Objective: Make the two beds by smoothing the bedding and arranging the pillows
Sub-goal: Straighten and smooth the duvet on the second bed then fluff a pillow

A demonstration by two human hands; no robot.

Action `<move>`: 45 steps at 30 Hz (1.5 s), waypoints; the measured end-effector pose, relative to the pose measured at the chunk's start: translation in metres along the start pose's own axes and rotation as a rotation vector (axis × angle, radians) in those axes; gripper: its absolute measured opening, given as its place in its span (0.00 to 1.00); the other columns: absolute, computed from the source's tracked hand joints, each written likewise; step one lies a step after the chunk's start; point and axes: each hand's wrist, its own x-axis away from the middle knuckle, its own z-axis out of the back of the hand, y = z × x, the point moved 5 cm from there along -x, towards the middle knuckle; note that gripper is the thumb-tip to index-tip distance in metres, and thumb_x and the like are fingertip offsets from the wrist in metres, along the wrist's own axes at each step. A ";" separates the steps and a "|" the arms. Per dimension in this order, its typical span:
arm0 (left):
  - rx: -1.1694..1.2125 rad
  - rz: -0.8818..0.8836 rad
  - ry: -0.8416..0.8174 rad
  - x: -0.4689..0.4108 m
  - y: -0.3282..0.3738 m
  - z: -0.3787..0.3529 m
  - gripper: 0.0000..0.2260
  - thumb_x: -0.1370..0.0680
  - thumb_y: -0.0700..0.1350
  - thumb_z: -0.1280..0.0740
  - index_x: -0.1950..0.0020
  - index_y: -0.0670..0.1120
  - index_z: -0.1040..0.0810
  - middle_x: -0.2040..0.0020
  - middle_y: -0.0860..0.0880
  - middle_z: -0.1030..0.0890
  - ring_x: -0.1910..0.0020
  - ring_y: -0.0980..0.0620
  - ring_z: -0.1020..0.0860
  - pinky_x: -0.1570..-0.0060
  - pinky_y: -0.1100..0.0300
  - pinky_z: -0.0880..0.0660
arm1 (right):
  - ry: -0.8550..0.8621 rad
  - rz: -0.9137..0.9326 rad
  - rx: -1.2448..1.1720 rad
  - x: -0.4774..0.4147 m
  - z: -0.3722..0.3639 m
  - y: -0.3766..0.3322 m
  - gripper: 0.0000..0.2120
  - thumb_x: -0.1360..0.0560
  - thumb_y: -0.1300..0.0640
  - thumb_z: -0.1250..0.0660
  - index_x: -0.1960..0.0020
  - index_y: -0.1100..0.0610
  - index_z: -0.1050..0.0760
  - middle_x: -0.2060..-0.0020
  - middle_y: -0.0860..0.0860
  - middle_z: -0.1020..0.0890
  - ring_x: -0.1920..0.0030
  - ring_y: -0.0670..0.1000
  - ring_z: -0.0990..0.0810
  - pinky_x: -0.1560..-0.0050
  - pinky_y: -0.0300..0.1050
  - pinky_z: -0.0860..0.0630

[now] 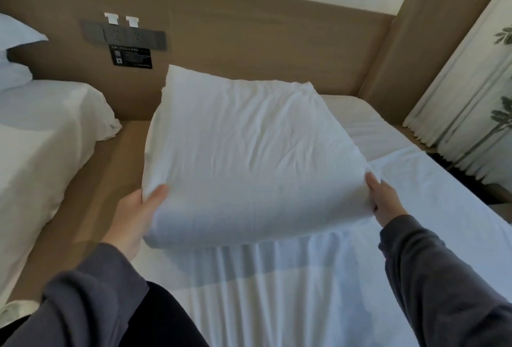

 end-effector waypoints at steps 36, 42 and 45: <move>-0.579 -0.206 0.277 -0.054 0.060 -0.002 0.21 0.18 0.56 0.49 0.52 0.40 0.27 0.56 0.41 0.24 0.58 0.43 0.29 0.55 0.52 0.33 | 0.003 -0.002 0.554 -0.033 -0.015 -0.054 0.33 0.20 0.37 0.50 0.36 0.65 0.27 0.41 0.64 0.23 0.43 0.63 0.24 0.40 0.54 0.30; -0.649 -0.097 0.202 -0.125 0.099 -0.033 0.33 0.20 0.64 0.52 0.27 0.39 0.36 0.31 0.38 0.29 0.36 0.37 0.29 0.42 0.48 0.33 | -0.049 0.045 0.577 -0.066 -0.055 -0.095 0.32 0.18 0.39 0.49 0.33 0.66 0.29 0.37 0.63 0.25 0.41 0.62 0.26 0.38 0.52 0.32; -0.598 -0.046 0.273 -0.163 0.102 -0.025 0.26 0.17 0.54 0.51 0.34 0.36 0.28 0.37 0.35 0.25 0.40 0.35 0.27 0.39 0.47 0.31 | 0.041 0.121 0.582 -0.088 -0.060 -0.108 0.25 0.17 0.48 0.50 0.36 0.66 0.26 0.39 0.64 0.23 0.45 0.61 0.25 0.39 0.51 0.32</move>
